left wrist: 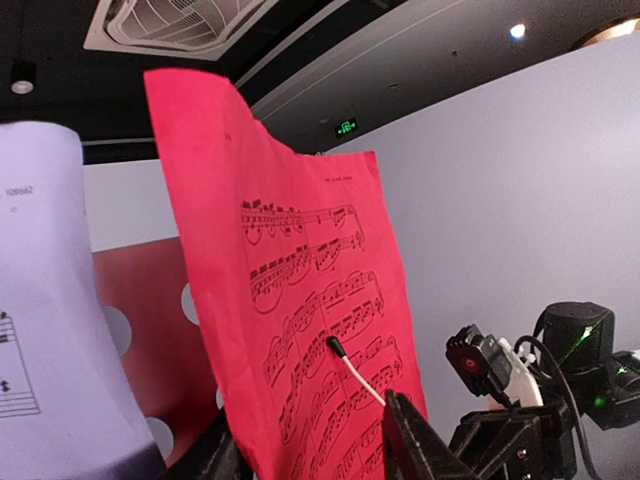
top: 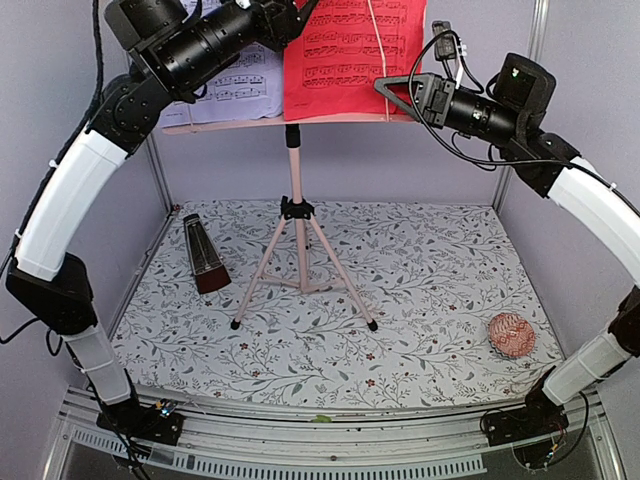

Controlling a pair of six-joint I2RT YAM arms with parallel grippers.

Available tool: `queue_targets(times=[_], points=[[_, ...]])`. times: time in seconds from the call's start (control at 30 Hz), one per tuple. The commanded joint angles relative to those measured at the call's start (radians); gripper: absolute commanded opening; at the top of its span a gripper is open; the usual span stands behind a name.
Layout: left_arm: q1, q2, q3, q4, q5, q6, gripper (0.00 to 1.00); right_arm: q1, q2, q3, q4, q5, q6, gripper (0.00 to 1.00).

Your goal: Set up the instrument practice props

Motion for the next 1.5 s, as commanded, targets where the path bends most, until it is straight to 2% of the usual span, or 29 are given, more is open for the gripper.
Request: queue_targets(times=[0.0,0.27,0.53,0.83,1.03,1.27,1.47], points=[[0.003,-0.066,-0.033,0.031,0.042,-0.024,0.47,0.006,-0.047,-0.035,0.027,0.01,-0.002,0.26],[-0.008,-0.184,-0.183,0.033,0.081,-0.044,0.69,0.005,-0.119,-0.139,0.058,0.027,0.009,0.34],[-0.014,-0.41,-0.483,0.083,0.101,-0.09,0.95,0.006,-0.215,-0.261,0.072,0.042,0.017,0.6],[-0.012,-0.645,-0.773,0.08,0.063,-0.149,0.96,0.006,-0.32,-0.452,0.076,0.075,0.022,0.88],[-0.013,-0.829,-1.002,0.091,0.053,-0.221,0.96,0.006,-0.364,-0.59,0.1,0.094,0.036,1.0],[-0.012,-1.005,-1.249,0.098,0.01,-0.336,0.96,0.006,-0.369,-0.756,0.174,0.093,0.076,0.99],[-0.012,-1.083,-1.479,0.152,0.005,-0.501,0.96,0.029,-0.293,-0.828,0.219,0.117,0.097,0.99]])
